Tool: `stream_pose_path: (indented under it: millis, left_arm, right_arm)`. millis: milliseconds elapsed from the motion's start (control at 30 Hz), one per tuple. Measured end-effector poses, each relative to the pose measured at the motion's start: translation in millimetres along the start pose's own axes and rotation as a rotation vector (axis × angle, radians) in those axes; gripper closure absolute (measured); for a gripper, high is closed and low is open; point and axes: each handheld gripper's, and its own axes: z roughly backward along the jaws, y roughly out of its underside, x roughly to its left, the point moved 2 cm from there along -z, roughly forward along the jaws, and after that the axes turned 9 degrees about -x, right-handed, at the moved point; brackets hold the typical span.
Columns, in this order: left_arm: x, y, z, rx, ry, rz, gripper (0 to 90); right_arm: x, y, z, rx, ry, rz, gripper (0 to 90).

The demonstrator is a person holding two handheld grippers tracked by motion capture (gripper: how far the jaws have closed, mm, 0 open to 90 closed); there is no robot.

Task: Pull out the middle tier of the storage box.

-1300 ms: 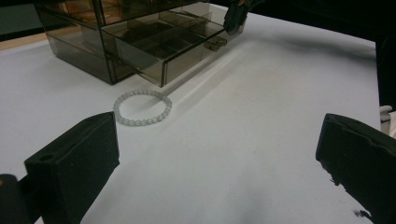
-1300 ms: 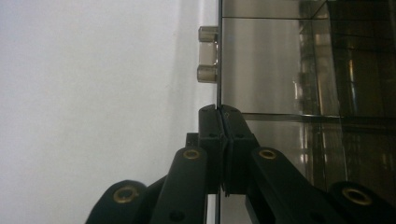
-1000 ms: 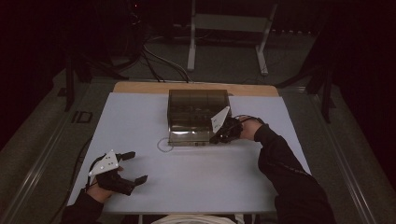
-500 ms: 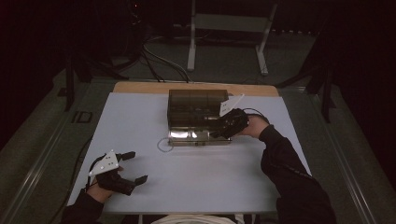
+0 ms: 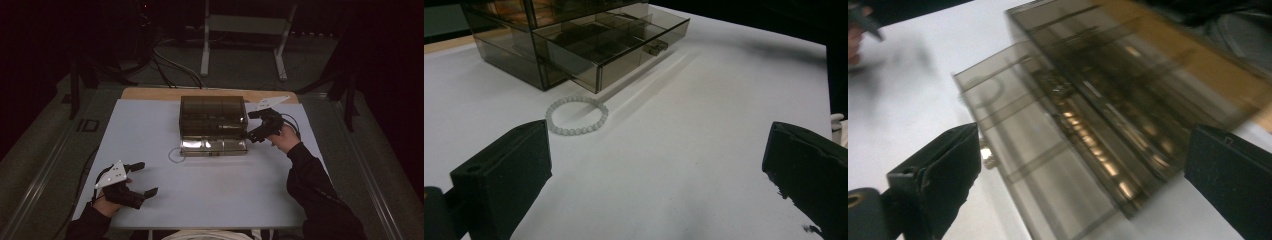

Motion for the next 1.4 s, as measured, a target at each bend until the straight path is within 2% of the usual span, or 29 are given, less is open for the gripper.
stream_pose_path:
  millis: [100, 200, 300, 367, 433, 567, 733, 967, 1100, 1400]
  left_arm:
    - [-0.1, 0.0, -0.2, 0.000, -0.001, 0.000, 0.9]
    - [0.2, 0.0, -0.1, -0.001, -0.001, 0.003, 0.9]
    - [-0.1, 0.6, -1.0, 0.010, -0.006, -0.002, 0.9]
    - [-0.3, 0.2, -1.1, 0.007, -0.004, -0.004, 0.9]
    - [0.1, 0.0, -0.7, 0.004, -0.005, -0.003, 0.9]
    - [0.8, 0.1, -0.3, 0.001, -0.004, 0.001, 0.9]
    - [0.6, 0.1, -0.6, 0.004, -0.004, -0.001, 0.9]
    - [0.7, 0.0, -0.3, 0.003, -0.004, 0.000, 0.9]
    - [0.5, 0.0, -0.2, 0.002, -0.003, 0.000, 0.9]
    - [0.6, 0.0, -0.5, 0.005, -0.004, -0.001, 0.9]
  right_arm:
    - [-1.9, 6.2, 12.5, -0.033, 0.082, -0.013, 1.5]
    - [-2.1, 15.4, 22.8, -0.042, 0.165, -0.029, 1.5]
    - [-3.4, 26.9, 30.5, -0.043, 0.170, -0.064, 1.6]
    - [-3.6, 35.1, 34.2, -0.040, 0.199, -0.075, 1.6]
    - [-4.4, 43.6, 37.4, -0.042, 0.206, -0.112, 1.6]
    - [-3.4, 60.5, 41.6, -0.047, 0.242, -0.151, 1.9]
    - [0.9, 78.9, 44.6, -0.047, 0.283, -0.183, 1.9]
    - [13.7, 96.8, 48.2, -0.054, 0.322, -0.180, 1.9]
    - [22.6, 108.7, 50.9, -0.054, 0.379, -0.186, 1.8]
    - [38.9, 128.6, 56.3, -0.064, 0.467, -0.191, 1.8]
